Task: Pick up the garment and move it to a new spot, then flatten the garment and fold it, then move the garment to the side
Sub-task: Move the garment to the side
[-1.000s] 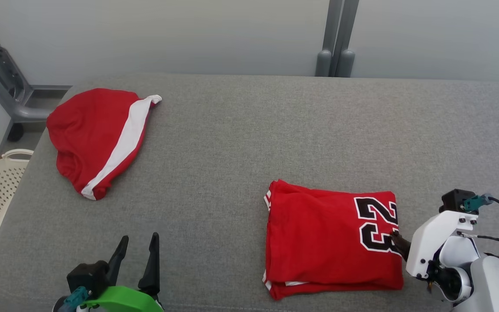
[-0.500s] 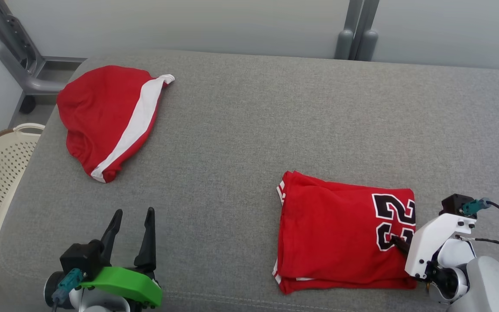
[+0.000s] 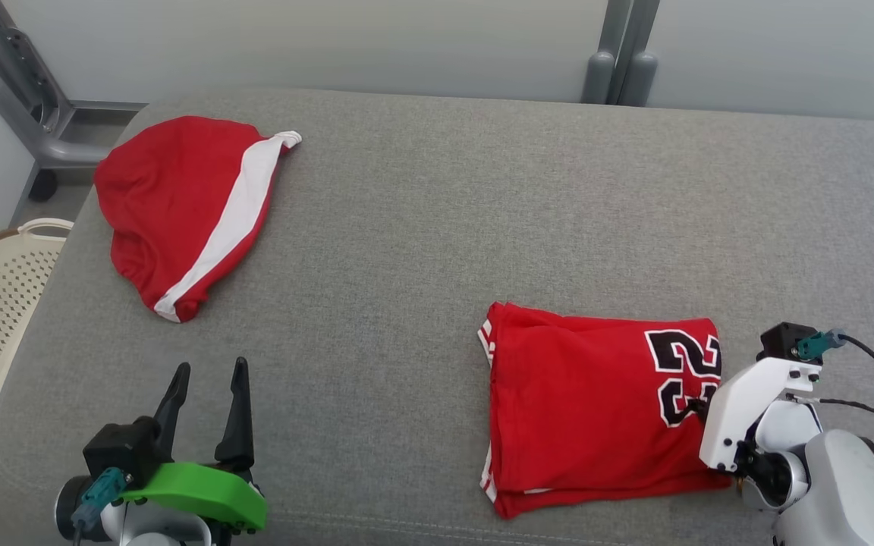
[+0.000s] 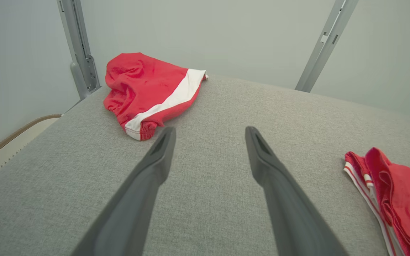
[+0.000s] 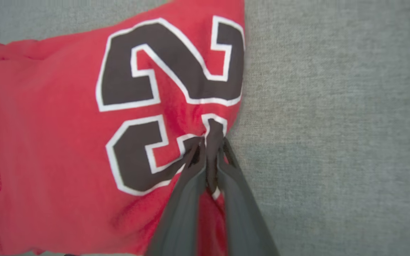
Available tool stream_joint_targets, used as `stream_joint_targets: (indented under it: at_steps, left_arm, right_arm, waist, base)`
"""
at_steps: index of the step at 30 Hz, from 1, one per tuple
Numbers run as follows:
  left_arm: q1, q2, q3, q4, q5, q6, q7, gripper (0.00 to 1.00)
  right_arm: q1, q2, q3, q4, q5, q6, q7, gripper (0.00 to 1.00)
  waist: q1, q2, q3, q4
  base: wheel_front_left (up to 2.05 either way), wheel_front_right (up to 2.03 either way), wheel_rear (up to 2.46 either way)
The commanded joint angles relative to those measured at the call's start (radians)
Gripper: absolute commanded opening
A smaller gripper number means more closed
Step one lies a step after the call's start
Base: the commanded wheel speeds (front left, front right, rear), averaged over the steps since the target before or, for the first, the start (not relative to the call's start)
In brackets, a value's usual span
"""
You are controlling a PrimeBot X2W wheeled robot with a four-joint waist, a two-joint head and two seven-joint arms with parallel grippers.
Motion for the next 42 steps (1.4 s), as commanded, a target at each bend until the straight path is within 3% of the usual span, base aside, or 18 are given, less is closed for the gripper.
stream_joint_targets:
  at_steps: [1,13,23,33,42]
  left_arm:
    - [0.003,0.003,0.000,-0.008,-0.008,0.004,0.000,1.00]
    - [-0.068,0.015,-0.023,-0.043,0.020,0.001,0.004,1.00]
    - [-0.147,0.061,-0.034,-0.150,0.073,0.026,0.030,1.00]
    - [-0.279,0.080,-0.096,-0.251,0.131,0.004,0.098,1.00]
    - [-0.328,0.086,-0.150,-0.356,0.168,0.001,0.154,1.00]
  right_arm:
    - [-0.023,-0.004,-0.004,0.003,-0.014,0.000,-0.007,0.00]
    - [-0.230,-0.005,-0.041,0.032,-0.202,0.000,-0.036,0.00]
    - [-0.434,-0.064,-0.066,0.084,-0.330,-0.001,-0.080,0.00]
    - [-0.585,-0.129,-0.178,0.161,-0.386,-0.001,-0.167,0.00]
    - [-0.690,-0.216,-0.323,0.232,-0.488,-0.001,-0.237,0.00]
  waist:
    - [0.0000,0.0000,0.007,-0.013]
    - [0.0000,0.0000,0.103,-0.140]
    - [0.0000,0.0000,0.252,-0.266]
    - [0.0000,0.0000,0.384,-0.339]
    - [0.0000,0.0000,0.475,-0.339]
  base:
    - [0.00,0.00,0.00]
    - [0.00,0.00,0.00]
    - [0.00,0.00,0.00]
    - [0.00,0.00,0.00]
    - [0.00,0.00,0.00]
